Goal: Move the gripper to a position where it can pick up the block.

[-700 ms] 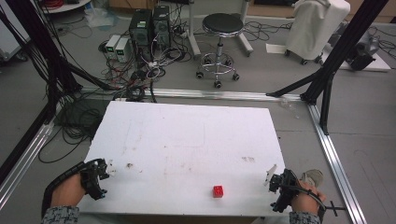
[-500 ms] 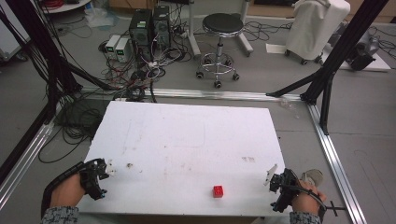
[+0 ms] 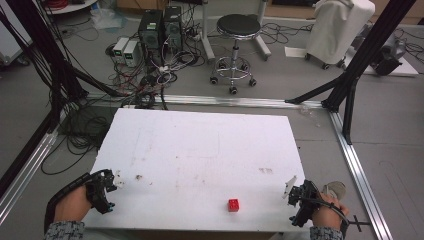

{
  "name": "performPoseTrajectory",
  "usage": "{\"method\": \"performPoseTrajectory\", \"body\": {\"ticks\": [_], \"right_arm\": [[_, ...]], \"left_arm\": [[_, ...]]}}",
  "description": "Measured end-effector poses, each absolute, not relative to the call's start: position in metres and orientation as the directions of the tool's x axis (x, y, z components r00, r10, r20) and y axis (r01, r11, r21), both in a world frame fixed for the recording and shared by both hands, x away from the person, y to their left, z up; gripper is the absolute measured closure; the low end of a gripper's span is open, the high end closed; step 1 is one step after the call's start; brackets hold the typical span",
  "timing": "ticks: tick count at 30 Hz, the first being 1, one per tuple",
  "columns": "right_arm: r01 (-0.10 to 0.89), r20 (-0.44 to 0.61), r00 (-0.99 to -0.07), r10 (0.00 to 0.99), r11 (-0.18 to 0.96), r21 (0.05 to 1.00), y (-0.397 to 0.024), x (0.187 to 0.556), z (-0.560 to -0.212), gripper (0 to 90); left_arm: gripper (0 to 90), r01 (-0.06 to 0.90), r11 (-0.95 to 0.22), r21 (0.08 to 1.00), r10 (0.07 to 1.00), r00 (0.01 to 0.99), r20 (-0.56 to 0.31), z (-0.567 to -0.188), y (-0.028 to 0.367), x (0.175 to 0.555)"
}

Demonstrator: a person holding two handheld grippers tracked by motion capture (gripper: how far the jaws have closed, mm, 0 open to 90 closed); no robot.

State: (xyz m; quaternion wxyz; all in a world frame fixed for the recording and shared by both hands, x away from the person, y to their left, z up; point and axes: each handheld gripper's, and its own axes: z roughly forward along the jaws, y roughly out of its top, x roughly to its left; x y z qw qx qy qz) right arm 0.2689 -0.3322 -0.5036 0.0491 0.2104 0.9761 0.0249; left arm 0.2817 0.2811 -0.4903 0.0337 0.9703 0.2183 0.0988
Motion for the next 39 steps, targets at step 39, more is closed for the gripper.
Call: {"method": "performPoseTrajectory", "body": {"ticks": [39], "right_arm": [[0.17,-0.137,-0.975,0.177,0.983,0.065,-0.266,0.29,-0.484,2.6]], "left_arm": [[21.2,0.413,-0.901,0.131,0.431,0.884,0.18,-0.489,0.277,0.281]]}}
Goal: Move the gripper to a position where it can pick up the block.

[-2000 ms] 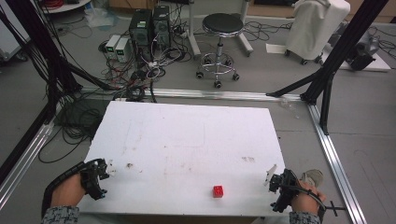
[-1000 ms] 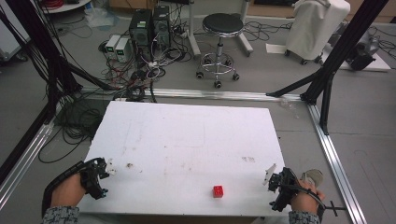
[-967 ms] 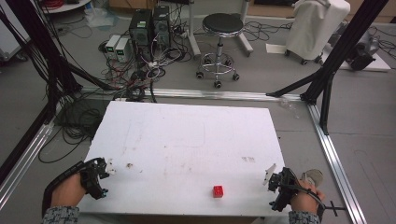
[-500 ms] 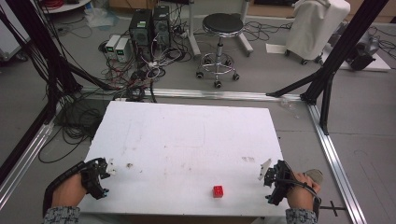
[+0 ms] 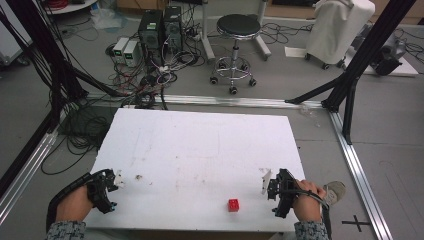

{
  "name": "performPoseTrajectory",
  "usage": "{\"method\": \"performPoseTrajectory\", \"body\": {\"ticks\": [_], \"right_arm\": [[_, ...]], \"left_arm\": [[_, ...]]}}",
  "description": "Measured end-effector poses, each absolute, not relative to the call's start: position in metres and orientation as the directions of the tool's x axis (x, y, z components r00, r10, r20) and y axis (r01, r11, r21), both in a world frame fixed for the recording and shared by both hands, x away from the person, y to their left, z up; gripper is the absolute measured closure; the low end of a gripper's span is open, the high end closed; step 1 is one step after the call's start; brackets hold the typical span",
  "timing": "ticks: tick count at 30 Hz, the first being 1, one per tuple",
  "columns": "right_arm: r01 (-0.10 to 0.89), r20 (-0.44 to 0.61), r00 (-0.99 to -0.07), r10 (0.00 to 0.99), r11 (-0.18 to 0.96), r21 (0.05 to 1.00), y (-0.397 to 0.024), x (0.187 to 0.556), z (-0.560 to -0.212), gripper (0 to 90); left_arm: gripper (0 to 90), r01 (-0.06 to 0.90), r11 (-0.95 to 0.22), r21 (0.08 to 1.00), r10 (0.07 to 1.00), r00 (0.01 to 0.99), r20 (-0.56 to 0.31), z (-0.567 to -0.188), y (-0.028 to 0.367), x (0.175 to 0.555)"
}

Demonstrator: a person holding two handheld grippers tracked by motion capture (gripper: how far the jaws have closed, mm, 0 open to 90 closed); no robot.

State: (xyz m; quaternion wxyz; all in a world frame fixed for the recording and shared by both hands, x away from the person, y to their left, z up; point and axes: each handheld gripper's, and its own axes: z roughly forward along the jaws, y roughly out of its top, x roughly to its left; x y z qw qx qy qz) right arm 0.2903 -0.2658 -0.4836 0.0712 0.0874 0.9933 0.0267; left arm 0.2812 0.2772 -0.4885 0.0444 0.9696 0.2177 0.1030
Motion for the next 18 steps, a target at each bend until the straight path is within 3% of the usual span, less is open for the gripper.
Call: {"method": "performPoseTrajectory", "body": {"ticks": [18], "right_arm": [[0.005,-0.114,-0.993,0.014,0.997,0.081,-0.213,0.302,-0.477,2.6]], "left_arm": [[21.2,0.421,-0.897,0.135,0.44,0.879,0.181,-0.489,0.278,0.282]]}}
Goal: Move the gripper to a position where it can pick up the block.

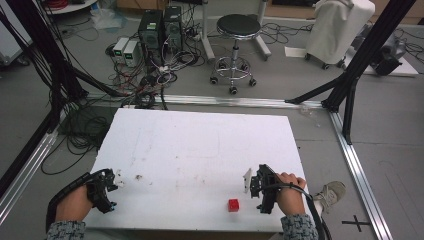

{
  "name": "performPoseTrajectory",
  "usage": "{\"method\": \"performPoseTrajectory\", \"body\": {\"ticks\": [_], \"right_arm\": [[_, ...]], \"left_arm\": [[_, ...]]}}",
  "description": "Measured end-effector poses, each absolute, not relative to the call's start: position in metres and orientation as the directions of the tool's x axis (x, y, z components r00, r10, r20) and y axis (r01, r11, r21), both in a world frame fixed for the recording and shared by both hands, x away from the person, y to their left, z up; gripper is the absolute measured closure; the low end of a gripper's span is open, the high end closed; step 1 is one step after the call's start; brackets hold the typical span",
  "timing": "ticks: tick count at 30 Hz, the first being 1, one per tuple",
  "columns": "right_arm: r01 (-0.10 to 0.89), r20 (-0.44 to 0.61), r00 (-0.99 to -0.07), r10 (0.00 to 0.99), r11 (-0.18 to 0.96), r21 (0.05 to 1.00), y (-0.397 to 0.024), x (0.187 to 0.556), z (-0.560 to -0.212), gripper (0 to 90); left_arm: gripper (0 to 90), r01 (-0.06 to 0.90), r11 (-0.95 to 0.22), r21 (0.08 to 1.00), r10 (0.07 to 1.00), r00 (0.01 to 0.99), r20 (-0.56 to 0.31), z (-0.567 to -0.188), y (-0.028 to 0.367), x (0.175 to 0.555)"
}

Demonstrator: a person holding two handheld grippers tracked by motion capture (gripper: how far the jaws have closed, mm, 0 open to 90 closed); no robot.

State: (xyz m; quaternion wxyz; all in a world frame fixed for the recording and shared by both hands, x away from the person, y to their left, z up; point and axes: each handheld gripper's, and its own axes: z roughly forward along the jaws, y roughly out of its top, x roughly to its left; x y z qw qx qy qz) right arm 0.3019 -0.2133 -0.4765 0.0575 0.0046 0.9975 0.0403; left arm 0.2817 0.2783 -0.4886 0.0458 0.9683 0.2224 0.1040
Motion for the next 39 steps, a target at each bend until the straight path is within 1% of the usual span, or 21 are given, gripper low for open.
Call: {"method": "performPoseTrajectory", "body": {"ticks": [1,2,5,13,21,28,34,37,39], "right_arm": [[0.005,-0.114,-0.993,0.014,0.997,0.081,-0.213,0.302,-0.477,2.6],[-0.021,-0.111,-0.994,-0.012,0.997,0.078,-0.205,0.303,-0.477,2.6],[-0.044,-0.099,-0.994,-0.036,0.996,0.082,-0.198,0.303,-0.477,2.6],[-0.063,-0.088,-0.995,-0.055,0.993,0.096,-0.186,0.299,-0.482,2.6],[-0.105,-0.063,-0.993,-0.099,0.99,0.091,-0.172,0.294,-0.491,2.6],[-0.128,-0.063,-0.99,-0.122,0.987,0.092,-0.163,0.293,-0.493,2.6],[-0.142,-0.057,-0.989,-0.138,0.987,0.073,-0.153,0.292,-0.498,2.6],[-0.151,-0.059,-0.987,-0.146,0.984,0.089,-0.148,0.292,-0.501,2.6],[-0.153,-0.052,-0.987,-0.149,0.986,0.073,-0.146,0.292,-0.505,2.6]], "left_arm": [[21.2,0.421,-0.897,0.136,0.441,0.879,0.182,-0.489,0.278,0.282],[21.2,0.422,-0.896,0.137,0.441,0.879,0.183,-0.488,0.278,0.282],[21.2,0.422,-0.896,0.138,0.441,0.878,0.184,-0.488,0.278,0.282],[21.2,0.422,-0.896,0.139,0.442,0.878,0.184,-0.487,0.279,0.282],[21.2,0.42,-0.897,0.136,0.439,0.88,0.182,-0.487,0.278,0.282],[21.2,0.418,-0.898,0.135,0.437,0.882,0.178,-0.489,0.277,0.282],[21.2,0.42,-0.898,0.134,0.438,0.881,0.176,-0.488,0.277,0.282],[21.2,0.421,-0.897,0.136,0.44,0.881,0.175,-0.489,0.277,0.282],[21.2,0.421,-0.897,0.138,0.44,0.88,0.177,-0.489,0.277,0.282]]}}
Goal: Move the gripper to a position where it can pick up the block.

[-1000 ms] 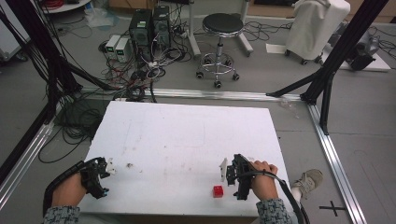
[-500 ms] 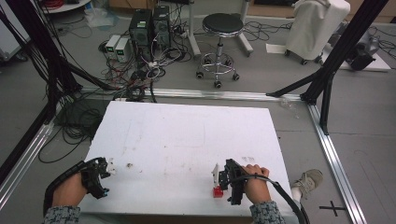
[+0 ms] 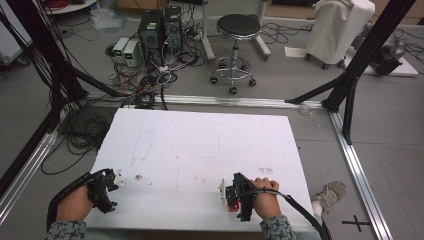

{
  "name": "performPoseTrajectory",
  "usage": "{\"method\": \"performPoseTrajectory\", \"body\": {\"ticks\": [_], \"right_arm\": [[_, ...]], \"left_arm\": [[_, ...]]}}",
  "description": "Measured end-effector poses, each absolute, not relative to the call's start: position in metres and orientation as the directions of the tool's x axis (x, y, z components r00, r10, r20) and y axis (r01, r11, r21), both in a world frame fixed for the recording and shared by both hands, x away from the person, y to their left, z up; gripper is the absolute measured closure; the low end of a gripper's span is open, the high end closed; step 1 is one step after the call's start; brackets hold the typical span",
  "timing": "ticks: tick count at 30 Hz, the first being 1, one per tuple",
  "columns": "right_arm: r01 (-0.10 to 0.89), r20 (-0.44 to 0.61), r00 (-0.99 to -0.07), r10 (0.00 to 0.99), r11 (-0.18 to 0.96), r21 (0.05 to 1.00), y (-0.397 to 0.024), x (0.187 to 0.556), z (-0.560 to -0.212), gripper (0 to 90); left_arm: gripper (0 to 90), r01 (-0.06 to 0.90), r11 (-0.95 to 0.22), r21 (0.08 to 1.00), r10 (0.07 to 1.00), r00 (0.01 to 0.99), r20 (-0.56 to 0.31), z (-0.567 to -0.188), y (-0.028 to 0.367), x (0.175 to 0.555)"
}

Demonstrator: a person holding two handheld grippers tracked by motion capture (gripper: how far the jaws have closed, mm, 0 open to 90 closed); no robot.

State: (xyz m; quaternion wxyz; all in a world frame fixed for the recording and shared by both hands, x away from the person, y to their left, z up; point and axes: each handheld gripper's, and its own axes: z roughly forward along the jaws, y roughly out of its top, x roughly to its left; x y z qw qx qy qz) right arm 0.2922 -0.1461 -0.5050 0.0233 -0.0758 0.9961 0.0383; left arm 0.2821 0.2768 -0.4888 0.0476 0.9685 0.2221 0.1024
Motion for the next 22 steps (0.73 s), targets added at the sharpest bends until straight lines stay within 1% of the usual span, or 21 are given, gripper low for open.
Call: {"method": "performPoseTrajectory", "body": {"ticks": [8,9,12,13,17,22], "right_arm": [[-0.148,-0.044,-0.988,-0.145,0.987,0.069,-0.14,0.294,-0.515,2.6],[-0.133,-0.035,-0.991,-0.131,0.99,0.053,-0.138,0.293,-0.518,2.6],[-0.147,-0.036,-0.989,-0.145,0.988,0.051,-0.137,0.294,-0.521,2.6],[-0.137,-0.033,-0.99,-0.136,0.99,0.041,-0.137,0.293,-0.522,2.6],[-0.152,-0.039,-0.988,-0.151,0.987,0.048,-0.137,0.295,-0.523,2.6],[-0.14,-0.043,-0.99,-0.138,0.989,0.049,-0.137,0.294,-0.522,2.6]], "left_arm": [[21.2,0.416,-0.899,0.136,0.435,0.882,0.182,-0.488,0.276,0.282],[21.2,0.415,-0.899,0.136,0.435,0.882,0.181,-0.487,0.276,0.282],[21.2,0.416,-0.899,0.135,0.435,0.882,0.181,-0.488,0.276,0.282],[21.2,0.416,-0.899,0.135,0.435,0.882,0.181,-0.488,0.277,0.282],[21.2,0.416,-0.899,0.137,0.436,0.881,0.183,-0.488,0.276,0.282],[21.2,0.415,-0.899,0.141,0.436,0.882,0.178,-0.488,0.275,0.282]]}}
